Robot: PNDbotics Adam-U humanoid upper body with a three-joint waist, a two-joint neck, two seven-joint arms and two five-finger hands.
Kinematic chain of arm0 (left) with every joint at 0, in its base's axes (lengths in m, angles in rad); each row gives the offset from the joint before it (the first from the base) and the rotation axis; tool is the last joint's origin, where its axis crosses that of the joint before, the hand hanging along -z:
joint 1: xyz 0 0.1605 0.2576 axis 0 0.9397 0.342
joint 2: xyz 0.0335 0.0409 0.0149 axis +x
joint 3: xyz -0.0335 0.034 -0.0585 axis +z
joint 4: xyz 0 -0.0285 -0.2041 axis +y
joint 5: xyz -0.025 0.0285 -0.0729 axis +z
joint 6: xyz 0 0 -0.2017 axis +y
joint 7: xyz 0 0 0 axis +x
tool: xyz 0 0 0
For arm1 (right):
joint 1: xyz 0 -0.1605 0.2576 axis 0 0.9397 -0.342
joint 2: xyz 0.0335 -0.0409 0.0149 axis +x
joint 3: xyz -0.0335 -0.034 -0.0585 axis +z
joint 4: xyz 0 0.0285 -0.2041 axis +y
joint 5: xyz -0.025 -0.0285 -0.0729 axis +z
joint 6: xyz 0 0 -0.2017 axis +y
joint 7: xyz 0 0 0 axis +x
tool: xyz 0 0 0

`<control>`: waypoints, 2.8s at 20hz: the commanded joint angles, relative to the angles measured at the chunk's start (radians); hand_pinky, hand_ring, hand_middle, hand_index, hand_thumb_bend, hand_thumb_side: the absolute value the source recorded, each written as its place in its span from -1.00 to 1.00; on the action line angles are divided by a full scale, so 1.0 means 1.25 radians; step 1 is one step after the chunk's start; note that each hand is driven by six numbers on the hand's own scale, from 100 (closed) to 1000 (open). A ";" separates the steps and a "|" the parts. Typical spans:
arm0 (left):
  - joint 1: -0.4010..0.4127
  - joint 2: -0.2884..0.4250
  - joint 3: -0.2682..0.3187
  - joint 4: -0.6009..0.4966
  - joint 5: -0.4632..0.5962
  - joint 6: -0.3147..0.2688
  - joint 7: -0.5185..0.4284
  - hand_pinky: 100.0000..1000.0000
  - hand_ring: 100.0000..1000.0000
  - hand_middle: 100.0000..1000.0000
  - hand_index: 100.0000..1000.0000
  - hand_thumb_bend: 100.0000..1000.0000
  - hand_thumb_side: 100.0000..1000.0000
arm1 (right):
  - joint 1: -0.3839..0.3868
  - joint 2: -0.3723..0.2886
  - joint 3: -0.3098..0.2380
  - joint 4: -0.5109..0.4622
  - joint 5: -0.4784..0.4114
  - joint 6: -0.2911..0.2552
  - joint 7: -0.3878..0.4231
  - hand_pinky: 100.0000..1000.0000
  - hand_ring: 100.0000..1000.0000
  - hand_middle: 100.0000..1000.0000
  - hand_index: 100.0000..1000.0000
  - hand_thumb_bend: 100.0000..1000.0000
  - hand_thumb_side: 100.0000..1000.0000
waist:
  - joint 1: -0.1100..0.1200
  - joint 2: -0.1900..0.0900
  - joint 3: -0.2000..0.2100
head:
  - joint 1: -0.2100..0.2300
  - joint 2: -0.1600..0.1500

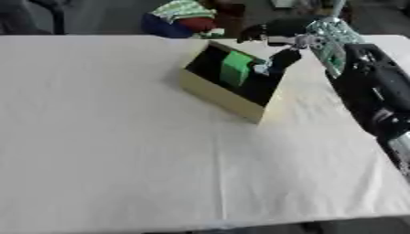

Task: Pick up objects on the table and place them in the box.

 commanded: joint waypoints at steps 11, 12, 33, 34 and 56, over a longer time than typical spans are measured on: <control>0.000 0.016 0.005 -0.008 -0.004 -0.001 0.001 0.18 -0.18 -0.21 0.15 -1.00 0.33 | 0.029 -0.158 0.090 -0.238 -0.020 -0.081 0.023 0.81 1.00 1.00 1.00 0.04 0.05 | -0.004 -0.017 -0.012 | 0.007 0.000; 0.001 0.017 0.006 -0.008 -0.004 -0.001 0.001 0.18 -0.18 -0.21 0.15 -1.00 0.33 | 0.031 -0.167 0.101 -0.244 -0.006 -0.092 0.024 0.81 1.00 1.00 1.00 0.04 0.05 | -0.004 -0.018 -0.014 | 0.008 -0.001; 0.004 0.017 0.009 -0.009 -0.006 -0.001 0.003 0.18 -0.18 -0.21 0.15 -1.00 0.33 | 0.227 -0.330 0.023 -0.365 -0.006 -0.038 -0.065 0.80 1.00 1.00 1.00 -0.04 -0.14 | -0.003 -0.011 -0.031 | 0.014 -0.004; 0.004 0.016 0.010 -0.009 -0.006 -0.001 0.004 0.18 -0.18 -0.21 0.15 -1.00 0.34 | 0.242 -0.338 0.017 -0.372 -0.012 -0.033 -0.067 0.80 1.00 1.00 1.00 0.03 -0.20 | -0.004 -0.010 -0.032 | 0.016 -0.006; 0.006 0.015 0.010 -0.008 -0.007 0.000 0.004 0.18 -0.18 -0.21 0.16 -1.00 0.34 | 0.384 -0.385 -0.061 -0.439 -0.083 0.039 -0.071 0.78 1.00 1.00 1.00 -0.09 -0.26 | -0.001 -0.006 -0.040 | 0.021 -0.002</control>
